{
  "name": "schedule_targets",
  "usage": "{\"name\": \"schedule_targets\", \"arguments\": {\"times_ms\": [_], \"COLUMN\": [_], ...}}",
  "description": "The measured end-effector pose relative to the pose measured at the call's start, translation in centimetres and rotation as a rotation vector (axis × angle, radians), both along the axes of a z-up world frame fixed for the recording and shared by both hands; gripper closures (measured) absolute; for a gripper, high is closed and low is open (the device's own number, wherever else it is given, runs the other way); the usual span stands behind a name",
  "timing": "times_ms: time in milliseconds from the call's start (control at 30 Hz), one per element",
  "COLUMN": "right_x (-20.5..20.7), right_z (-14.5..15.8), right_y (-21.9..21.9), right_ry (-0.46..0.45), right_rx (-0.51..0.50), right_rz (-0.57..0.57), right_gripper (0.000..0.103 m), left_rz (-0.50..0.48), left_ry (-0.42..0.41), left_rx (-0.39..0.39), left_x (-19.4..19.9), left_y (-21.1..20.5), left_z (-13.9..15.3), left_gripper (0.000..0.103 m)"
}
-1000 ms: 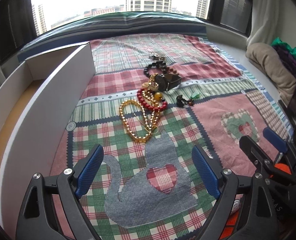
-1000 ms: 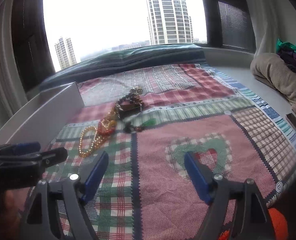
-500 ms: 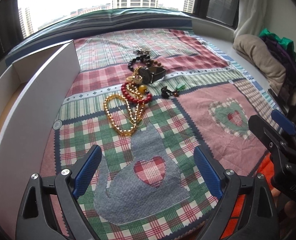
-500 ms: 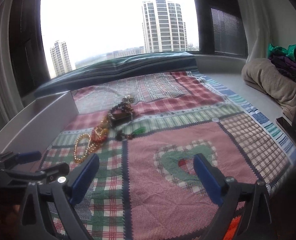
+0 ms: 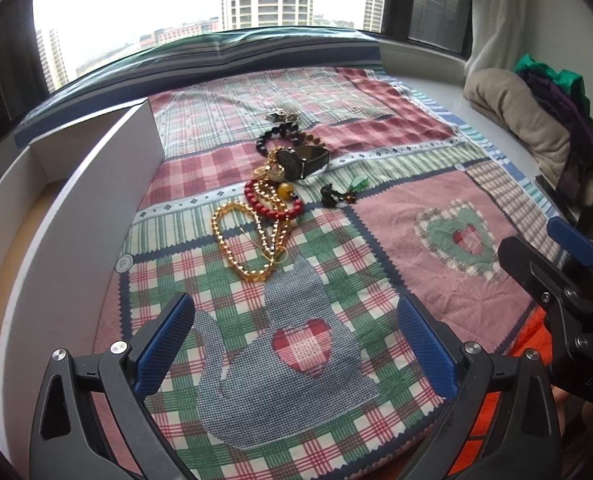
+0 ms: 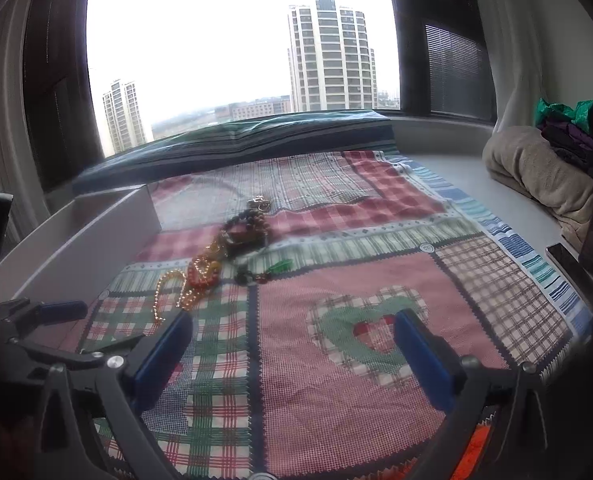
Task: Organize jewelry
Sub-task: 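Grasp the amber bead strand with the left gripper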
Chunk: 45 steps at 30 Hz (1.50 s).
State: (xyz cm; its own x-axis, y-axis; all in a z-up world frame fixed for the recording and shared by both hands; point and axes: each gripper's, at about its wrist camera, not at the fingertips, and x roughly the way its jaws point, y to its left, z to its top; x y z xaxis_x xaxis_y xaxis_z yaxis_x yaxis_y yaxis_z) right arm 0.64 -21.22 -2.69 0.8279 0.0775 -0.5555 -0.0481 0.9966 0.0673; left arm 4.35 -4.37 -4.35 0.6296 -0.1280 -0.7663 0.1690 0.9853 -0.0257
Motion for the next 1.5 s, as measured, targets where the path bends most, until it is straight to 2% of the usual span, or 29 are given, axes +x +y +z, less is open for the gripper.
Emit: {"name": "schedule_targets", "arguments": {"times_ms": [433,833,1200,1500], "right_x": [0.8,0.9,0.9,1.2], "right_z": [-0.2,-0.7,-2.9,-3.7], "right_y": [-0.9,-1.0,-0.7,0.2], "right_ry": [0.041,0.048,0.109,0.124], "right_rx": [-0.016,-0.020,0.025,0.025], "right_rz": [-0.032,-0.047,-0.046,-0.030], "right_gripper": [0.001,0.001,0.001,0.001], "left_rz": [0.095,0.111,0.174,0.091], "left_ry": [0.012,0.031,0.093,0.107], "left_rx": [-0.006,-0.019,-0.021,0.015], "left_x": [1.1,1.5,2.3,6.6], "left_y": [2.0,2.2,4.4,1.5], "left_z": [-0.4,-0.6,-2.7,-4.3], "left_gripper": [0.002,0.002,0.002,0.002]}}
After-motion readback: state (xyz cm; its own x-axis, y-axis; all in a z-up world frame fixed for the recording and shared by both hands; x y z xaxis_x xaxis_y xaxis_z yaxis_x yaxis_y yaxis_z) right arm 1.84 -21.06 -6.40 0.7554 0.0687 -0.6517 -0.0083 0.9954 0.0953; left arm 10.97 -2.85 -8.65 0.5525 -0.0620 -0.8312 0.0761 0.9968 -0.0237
